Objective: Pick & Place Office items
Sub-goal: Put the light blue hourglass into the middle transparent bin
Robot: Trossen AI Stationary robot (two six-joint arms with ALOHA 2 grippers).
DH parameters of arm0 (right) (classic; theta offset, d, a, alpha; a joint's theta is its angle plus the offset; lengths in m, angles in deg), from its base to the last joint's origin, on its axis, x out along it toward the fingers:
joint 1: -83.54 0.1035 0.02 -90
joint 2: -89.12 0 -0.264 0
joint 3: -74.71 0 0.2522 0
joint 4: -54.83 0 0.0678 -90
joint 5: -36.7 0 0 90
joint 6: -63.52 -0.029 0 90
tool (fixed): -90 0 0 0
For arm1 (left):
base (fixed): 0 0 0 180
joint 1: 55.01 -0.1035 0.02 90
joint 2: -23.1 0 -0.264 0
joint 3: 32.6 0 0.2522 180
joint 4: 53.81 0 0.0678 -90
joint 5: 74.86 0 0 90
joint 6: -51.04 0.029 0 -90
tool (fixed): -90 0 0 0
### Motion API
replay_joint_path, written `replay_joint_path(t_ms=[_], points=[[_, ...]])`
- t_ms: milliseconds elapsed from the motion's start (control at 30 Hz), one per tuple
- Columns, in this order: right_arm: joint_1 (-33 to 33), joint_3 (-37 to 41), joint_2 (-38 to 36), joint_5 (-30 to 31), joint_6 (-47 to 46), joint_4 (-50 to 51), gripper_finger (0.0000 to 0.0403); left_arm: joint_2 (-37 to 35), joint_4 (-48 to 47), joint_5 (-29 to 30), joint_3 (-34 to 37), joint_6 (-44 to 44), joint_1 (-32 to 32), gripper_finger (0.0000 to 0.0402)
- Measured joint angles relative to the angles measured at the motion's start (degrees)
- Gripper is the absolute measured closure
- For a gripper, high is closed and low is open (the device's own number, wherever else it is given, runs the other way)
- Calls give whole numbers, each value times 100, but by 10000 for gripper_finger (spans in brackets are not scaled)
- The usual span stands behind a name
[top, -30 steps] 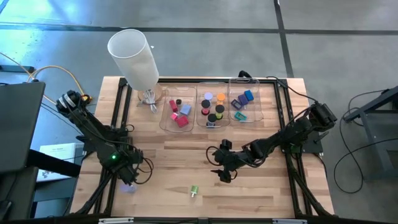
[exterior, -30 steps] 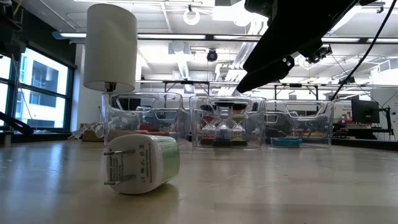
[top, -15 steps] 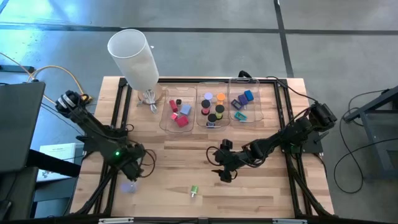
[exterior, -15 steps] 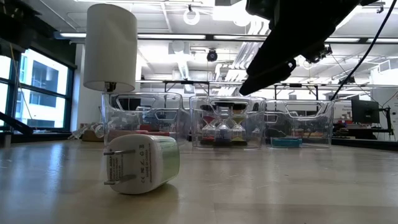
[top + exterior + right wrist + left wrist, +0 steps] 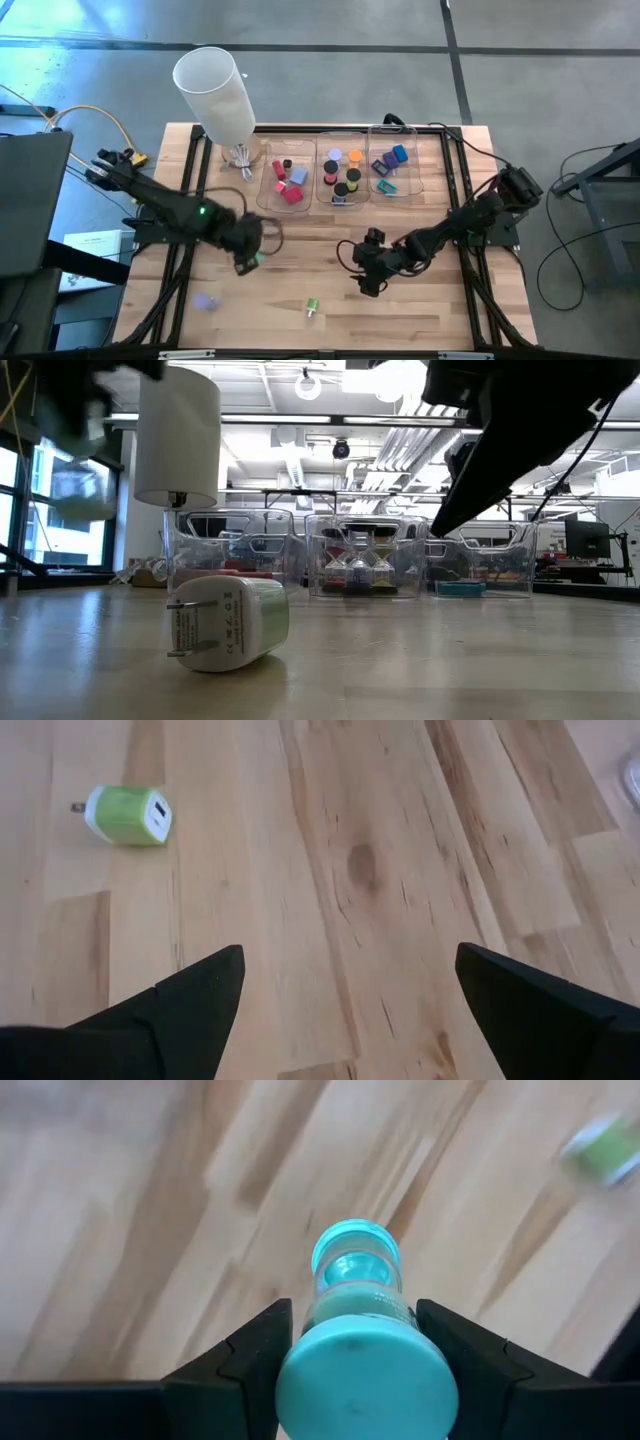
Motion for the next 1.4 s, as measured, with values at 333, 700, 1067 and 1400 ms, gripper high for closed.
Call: replay_joint_path(t_ms=[333, 700, 1067, 1400], points=[[372, -1, -2, 508, -595, 748, 50, 404, 428, 218, -1322, 1820, -1192, 215], [663, -2, -2, 1053, -857, 1232, 50, 2091, 359, -541, -3341, 3229, -2417, 212], [726, -2, -7, 1058, -857, 1387, 50, 3098, 310, -591, -4187, 3892, -3584, 215], [722, -2, -7, 1061, -850, 1439, 50, 3319, 344, -534, -4185, 3896, -3894, 214]])
